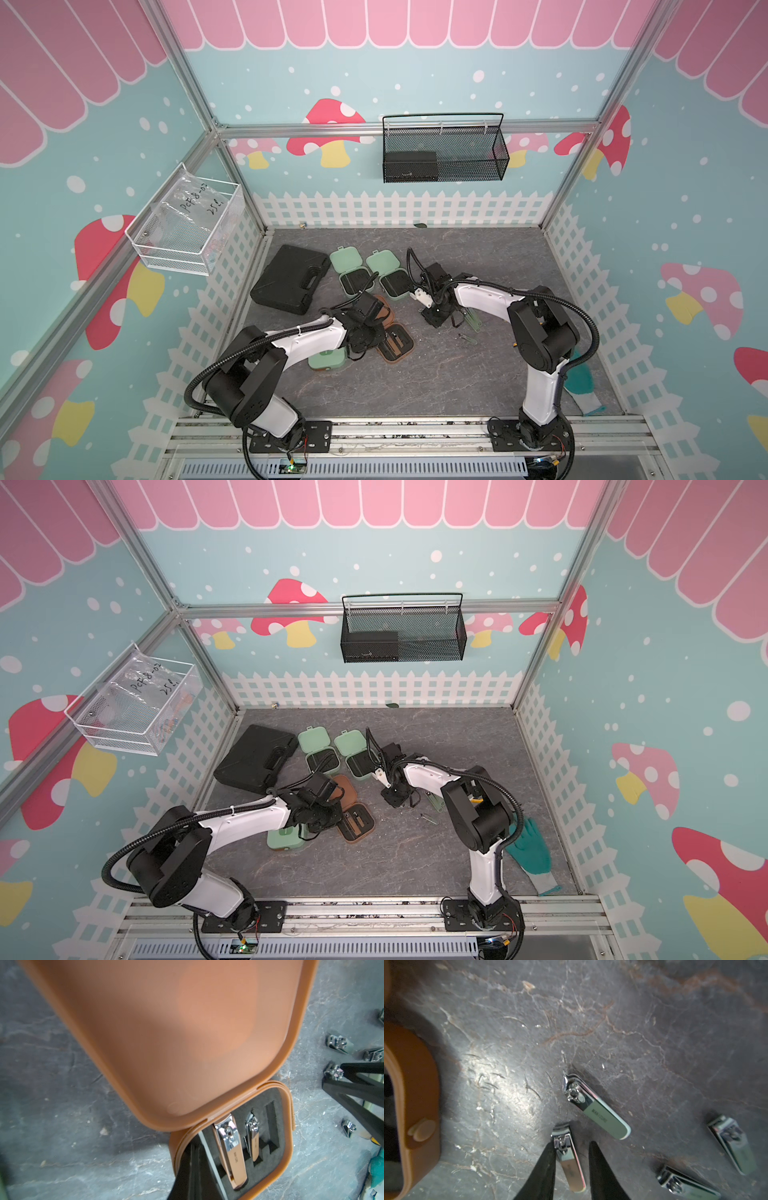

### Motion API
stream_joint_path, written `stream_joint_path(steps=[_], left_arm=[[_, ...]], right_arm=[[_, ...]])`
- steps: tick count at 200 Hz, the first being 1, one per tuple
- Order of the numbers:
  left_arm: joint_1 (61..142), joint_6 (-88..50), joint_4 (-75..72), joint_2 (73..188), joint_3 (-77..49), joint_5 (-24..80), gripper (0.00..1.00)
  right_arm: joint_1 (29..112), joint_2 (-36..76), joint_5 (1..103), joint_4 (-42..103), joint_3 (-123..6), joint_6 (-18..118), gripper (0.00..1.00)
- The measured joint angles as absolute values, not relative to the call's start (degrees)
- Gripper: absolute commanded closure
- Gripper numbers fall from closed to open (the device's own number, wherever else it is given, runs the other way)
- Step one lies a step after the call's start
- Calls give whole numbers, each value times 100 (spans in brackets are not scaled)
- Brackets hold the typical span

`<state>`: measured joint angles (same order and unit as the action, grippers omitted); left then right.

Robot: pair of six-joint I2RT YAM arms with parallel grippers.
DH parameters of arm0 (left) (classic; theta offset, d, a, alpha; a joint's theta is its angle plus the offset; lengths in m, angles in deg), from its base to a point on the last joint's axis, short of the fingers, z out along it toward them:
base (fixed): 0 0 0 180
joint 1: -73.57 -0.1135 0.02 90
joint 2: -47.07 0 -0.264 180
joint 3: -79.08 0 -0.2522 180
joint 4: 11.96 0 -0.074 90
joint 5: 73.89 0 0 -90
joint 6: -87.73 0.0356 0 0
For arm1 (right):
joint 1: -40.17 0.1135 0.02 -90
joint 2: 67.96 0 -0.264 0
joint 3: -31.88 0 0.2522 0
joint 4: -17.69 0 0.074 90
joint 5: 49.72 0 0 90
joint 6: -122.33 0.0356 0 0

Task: Organize nail clipper sets
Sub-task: Pick up the nail clipper from the center of the board.

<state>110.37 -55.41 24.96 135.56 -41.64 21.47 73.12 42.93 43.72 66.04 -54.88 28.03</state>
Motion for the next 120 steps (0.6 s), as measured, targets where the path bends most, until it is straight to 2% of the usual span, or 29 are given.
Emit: stream_joint_path(steps=[40,73,120], left_arm=[[11037,-5544,2496,13556,-4164,2147,100],[11037,-5544,2496,13556,-4164,2147,100],[11037,-5546,2496,13556,-4164,2147,100]], right_arm=[[7223,4402,4597,6704,-5621,2799,93],[7210,4437,4635,6722,-5695,2873,99],[7325,4322,4359,6859,-5706,3529,100]])
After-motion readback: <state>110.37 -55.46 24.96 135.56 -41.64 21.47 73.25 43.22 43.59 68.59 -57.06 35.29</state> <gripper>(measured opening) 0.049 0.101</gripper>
